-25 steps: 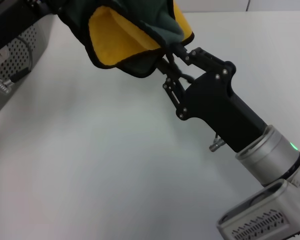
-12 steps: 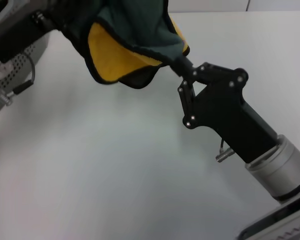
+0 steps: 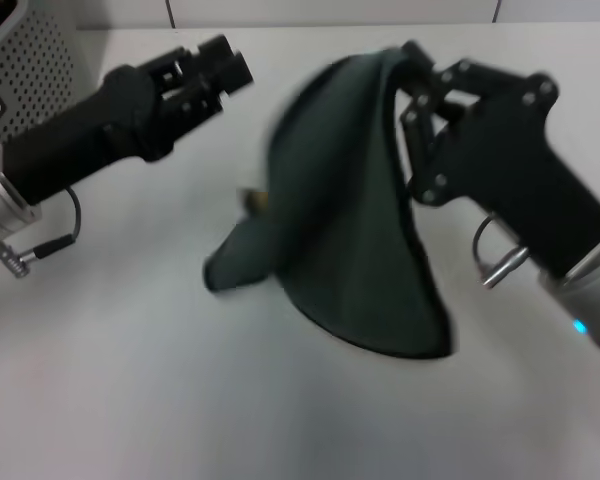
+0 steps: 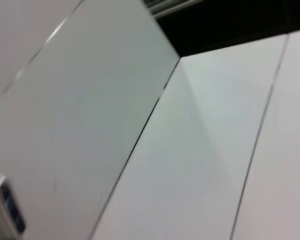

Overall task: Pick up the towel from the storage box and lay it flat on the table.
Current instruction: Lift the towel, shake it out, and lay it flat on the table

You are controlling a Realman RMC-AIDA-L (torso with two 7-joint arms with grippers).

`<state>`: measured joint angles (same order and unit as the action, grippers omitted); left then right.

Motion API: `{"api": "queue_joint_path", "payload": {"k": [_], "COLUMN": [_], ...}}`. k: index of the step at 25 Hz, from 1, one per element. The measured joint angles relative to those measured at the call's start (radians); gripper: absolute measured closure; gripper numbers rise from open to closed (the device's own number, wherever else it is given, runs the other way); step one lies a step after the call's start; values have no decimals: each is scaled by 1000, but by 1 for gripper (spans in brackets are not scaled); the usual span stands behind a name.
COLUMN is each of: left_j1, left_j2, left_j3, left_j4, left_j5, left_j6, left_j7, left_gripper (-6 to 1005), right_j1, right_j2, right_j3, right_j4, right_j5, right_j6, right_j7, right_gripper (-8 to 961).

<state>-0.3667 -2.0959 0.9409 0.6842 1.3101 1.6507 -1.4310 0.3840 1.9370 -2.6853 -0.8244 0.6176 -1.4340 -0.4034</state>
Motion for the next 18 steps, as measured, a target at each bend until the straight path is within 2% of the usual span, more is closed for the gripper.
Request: {"api": "queue_joint_path", "payload": {"k": [3,4,5,7,9,10,12,14,16,18], "left_j1": [14,21,26,31,39,40,41,42,42,40], "left_j2": [-1,-1,-1,-1,-1,-1,-1,-1,-1,-1], "left_j3": [0,0,0,0,-4,-5,-6,-4,-3,-2], "left_j4": [4,7,9,11,17,17,17,17,16,16], "left_j5": [16,15,14,12,5,0,-9,-15,-16,-15], "left_j6": [5,8,11,15,33,36,37,37,37,37], "left_j7": [29,34,40,44,56,61,70,81,86,89], "left_gripper": [689,664,638,587,538,515,468,445,447,449], "right_j1": [-4,-8,-8,-25,-53,-73,-119,-161,-188,-195], "right_j2": [-48,-66,-68,-91,-97,-95,-73,-39,-10,3], "right_j3": [107,176,188,325,448,513,628,706,749,762], "right_j4": [-46,-72,-77,-144,-224,-267,-366,-466,-564,-648], "right_j5": [-123,-206,-219,-368,-528,-606,-770,-934,-1096,-1242], "right_j6": [56,99,108,199,299,348,452,565,700,827], "right_j7": [203,301,316,473,586,637,706,756,829,930], "right_gripper": [953,953,953,953,953,953,953,953,953,952]}}
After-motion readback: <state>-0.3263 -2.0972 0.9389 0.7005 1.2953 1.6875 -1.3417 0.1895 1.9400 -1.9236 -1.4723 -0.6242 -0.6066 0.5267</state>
